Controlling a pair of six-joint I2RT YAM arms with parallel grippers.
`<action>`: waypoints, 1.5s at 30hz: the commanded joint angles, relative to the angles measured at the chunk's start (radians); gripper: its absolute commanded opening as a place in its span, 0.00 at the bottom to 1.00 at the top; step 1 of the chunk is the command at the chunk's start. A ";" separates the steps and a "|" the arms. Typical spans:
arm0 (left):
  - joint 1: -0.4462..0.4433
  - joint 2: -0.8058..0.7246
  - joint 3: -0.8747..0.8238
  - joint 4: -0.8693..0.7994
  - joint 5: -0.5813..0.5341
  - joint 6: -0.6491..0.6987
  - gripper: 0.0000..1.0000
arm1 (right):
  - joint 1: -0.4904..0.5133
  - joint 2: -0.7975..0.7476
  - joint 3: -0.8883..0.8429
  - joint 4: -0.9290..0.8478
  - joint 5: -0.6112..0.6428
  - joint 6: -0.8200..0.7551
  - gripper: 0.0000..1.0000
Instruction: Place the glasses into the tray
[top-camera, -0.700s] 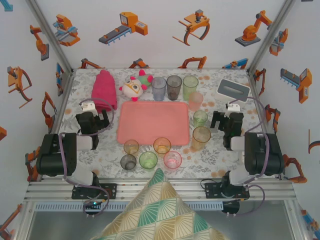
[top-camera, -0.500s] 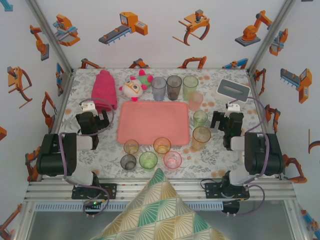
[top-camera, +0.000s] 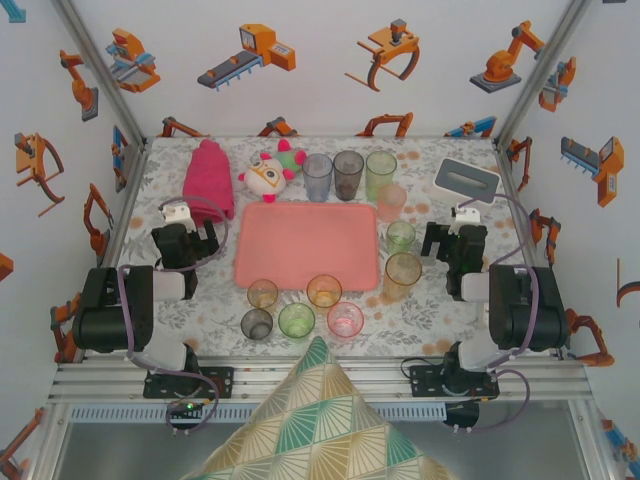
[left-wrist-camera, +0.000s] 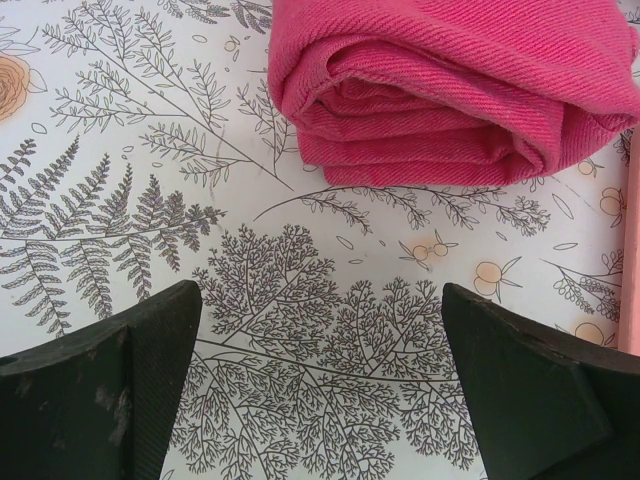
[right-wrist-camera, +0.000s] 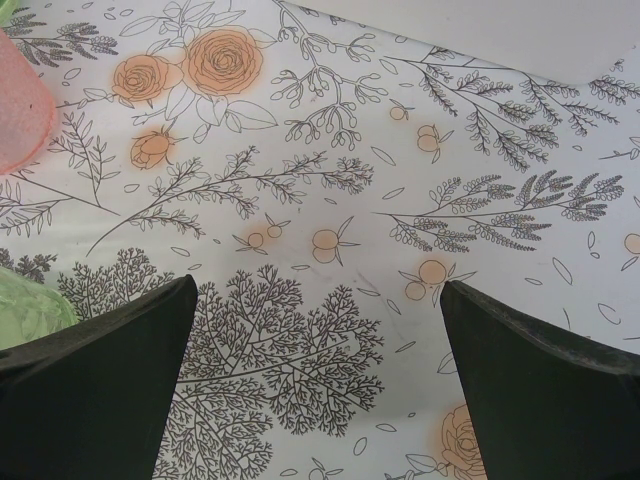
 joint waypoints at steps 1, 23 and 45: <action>-0.006 0.007 0.019 0.030 -0.005 0.013 0.97 | 0.000 0.011 0.028 0.047 -0.005 0.013 0.99; -0.006 0.007 0.020 0.030 -0.005 0.012 0.97 | -0.001 0.011 0.028 0.047 0.027 0.026 0.99; -0.006 -0.244 0.109 -0.381 -0.022 -0.010 0.97 | 0.003 -0.384 0.009 -0.273 0.233 0.078 0.99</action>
